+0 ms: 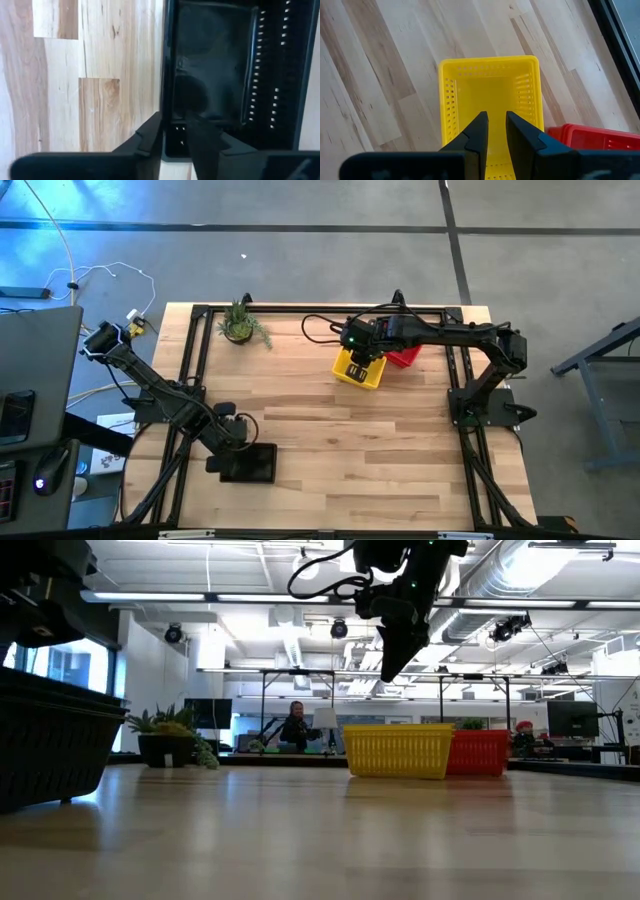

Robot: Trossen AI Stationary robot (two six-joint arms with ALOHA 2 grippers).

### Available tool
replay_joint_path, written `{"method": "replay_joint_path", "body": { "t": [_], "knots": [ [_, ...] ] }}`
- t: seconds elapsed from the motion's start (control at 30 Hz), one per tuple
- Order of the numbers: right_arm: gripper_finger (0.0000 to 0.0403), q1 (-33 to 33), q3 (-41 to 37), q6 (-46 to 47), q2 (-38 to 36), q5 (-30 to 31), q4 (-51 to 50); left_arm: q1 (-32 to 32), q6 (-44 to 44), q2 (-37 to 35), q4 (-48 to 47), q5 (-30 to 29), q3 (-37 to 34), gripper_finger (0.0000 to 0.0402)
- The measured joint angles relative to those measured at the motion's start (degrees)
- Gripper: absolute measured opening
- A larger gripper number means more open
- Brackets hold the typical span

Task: Stack baskets by color
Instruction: Stack the black bin on top of the black bin stack, then adjust the stacked red bins on the table

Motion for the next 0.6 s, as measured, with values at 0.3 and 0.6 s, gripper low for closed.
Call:
{"method": "replay_joint_path", "body": {
  "t": [0.3, 0.6],
  "knots": [
    [0.0053, 0.0, 0.0, 0.0, 0.0, 0.0, 0.0, 0.4, 1.8, 0.0, 0.0, -0.1, 0.0, 0.0137],
    [0.0053, 0.0, 0.0, 2.2, 0.0, 0.0, 0.2, 1.3, 5.5, -0.3, 0.0, -0.2, 2.8, 0.0145]
  ]
}}
